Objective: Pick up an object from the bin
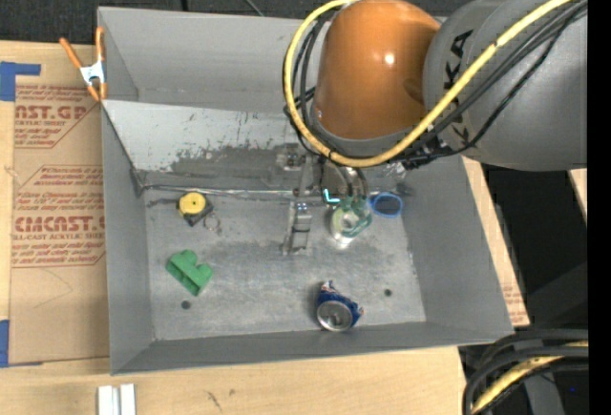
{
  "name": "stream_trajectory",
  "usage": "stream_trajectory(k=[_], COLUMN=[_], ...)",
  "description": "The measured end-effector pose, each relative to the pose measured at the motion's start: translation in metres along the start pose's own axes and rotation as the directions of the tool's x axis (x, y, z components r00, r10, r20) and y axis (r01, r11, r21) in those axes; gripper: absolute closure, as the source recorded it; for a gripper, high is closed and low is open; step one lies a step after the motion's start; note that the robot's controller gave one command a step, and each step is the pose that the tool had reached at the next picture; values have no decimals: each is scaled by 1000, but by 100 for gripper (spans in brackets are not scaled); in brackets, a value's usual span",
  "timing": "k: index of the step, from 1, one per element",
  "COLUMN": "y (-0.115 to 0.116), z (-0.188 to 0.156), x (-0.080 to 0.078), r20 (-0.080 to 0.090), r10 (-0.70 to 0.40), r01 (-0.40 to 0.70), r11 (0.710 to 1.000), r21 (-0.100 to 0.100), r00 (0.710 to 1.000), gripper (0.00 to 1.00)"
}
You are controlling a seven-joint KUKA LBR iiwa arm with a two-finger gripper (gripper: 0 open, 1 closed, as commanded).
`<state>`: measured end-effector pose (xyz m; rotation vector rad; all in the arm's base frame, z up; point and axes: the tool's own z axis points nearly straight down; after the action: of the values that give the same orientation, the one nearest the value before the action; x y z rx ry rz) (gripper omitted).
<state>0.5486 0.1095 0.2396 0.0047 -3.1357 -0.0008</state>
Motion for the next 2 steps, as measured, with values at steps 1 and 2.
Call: stream_trajectory(k=[1, 2], y=[51, 107], z=[145, 171], x=[5, 14], r20=[-1, 5], r10=[13, -341], r01=[-13, 341], r11=[1000, 940], r21=[0, 0], r00=[1000, 940], gripper=[0, 0])
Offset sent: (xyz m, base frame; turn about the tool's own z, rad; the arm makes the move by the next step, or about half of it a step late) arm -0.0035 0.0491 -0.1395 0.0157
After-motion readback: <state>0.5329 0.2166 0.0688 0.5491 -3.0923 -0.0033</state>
